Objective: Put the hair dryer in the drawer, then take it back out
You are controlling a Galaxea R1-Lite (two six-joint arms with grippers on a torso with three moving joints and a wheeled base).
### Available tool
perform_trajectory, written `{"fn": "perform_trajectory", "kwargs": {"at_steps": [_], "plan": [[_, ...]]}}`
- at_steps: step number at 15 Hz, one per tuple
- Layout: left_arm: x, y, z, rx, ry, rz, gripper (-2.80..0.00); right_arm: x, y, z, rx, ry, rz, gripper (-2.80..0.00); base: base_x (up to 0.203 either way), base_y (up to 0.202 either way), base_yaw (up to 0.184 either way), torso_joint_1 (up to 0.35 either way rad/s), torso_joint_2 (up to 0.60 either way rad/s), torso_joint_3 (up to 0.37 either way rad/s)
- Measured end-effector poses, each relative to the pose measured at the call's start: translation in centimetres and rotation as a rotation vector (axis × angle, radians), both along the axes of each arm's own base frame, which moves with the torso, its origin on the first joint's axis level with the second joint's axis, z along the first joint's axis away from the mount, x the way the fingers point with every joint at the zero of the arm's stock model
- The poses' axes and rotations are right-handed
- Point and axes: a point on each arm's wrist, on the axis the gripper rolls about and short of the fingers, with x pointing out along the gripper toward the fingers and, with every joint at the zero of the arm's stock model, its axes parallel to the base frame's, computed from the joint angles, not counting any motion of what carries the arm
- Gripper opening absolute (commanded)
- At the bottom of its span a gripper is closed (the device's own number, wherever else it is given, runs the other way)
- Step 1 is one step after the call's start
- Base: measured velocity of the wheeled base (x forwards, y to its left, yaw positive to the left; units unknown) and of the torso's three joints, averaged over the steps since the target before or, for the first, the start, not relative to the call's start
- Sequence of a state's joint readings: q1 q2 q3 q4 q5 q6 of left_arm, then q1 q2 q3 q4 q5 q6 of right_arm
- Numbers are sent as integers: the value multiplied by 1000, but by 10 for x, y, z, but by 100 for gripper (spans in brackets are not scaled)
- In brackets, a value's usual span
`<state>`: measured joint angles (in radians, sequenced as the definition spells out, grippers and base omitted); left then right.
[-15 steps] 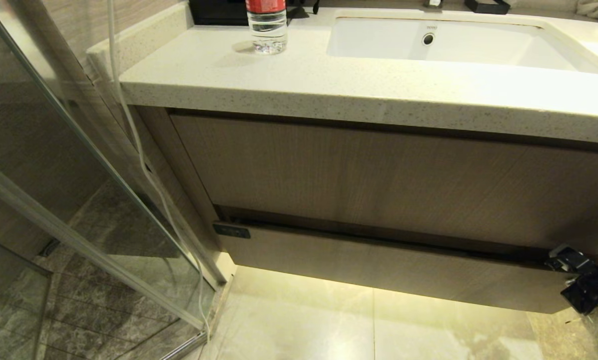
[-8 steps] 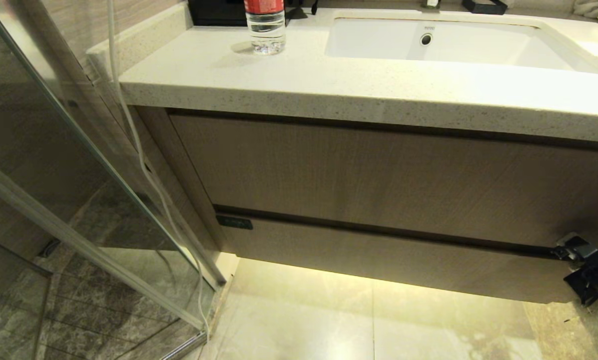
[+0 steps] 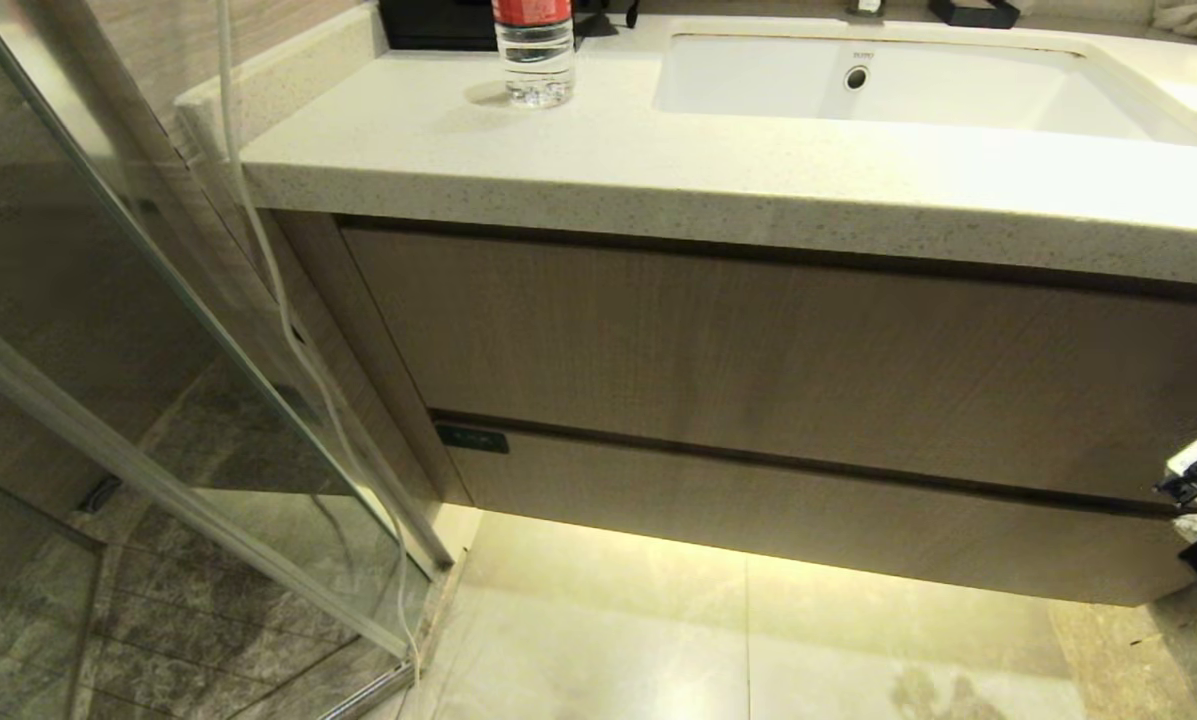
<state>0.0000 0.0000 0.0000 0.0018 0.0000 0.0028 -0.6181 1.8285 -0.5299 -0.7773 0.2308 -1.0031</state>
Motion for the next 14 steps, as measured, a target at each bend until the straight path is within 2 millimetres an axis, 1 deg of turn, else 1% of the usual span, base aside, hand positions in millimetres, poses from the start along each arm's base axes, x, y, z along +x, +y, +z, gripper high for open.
{"fn": "perform_trajectory", "kwargs": {"at_steps": [1,3,6,7,9,10,11,12,14], "plan": [[0,0,0,0,0,0,-280,-17,13,12,4,4,27,-280,0,0,0,0,0,0],[0,0,0,0,-1,-1,-280,-48,35,30,3,4,52,-280,0,0,0,0,0,0],[0,0,0,0,-1,0,-280,-87,65,45,22,22,73,-280,0,0,0,0,0,0],[0,0,0,0,-1,0,-280,-102,76,55,17,7,73,-280,0,0,0,0,0,0],[0,0,0,0,-1,0,-280,-136,104,74,25,-39,72,-280,0,0,0,0,0,0],[0,0,0,0,-1,0,-280,-155,120,77,52,-62,69,-280,0,0,0,0,0,0],[0,0,0,0,0,0,-280,-174,134,76,102,-88,62,-280,0,0,0,0,0,0],[0,0,0,0,0,0,-280,-191,145,70,174,-120,54,-280,0,0,0,0,0,0],[0,0,0,0,0,0,-280,-217,160,47,362,-220,73,-280,0,0,0,0,0,0]]}}
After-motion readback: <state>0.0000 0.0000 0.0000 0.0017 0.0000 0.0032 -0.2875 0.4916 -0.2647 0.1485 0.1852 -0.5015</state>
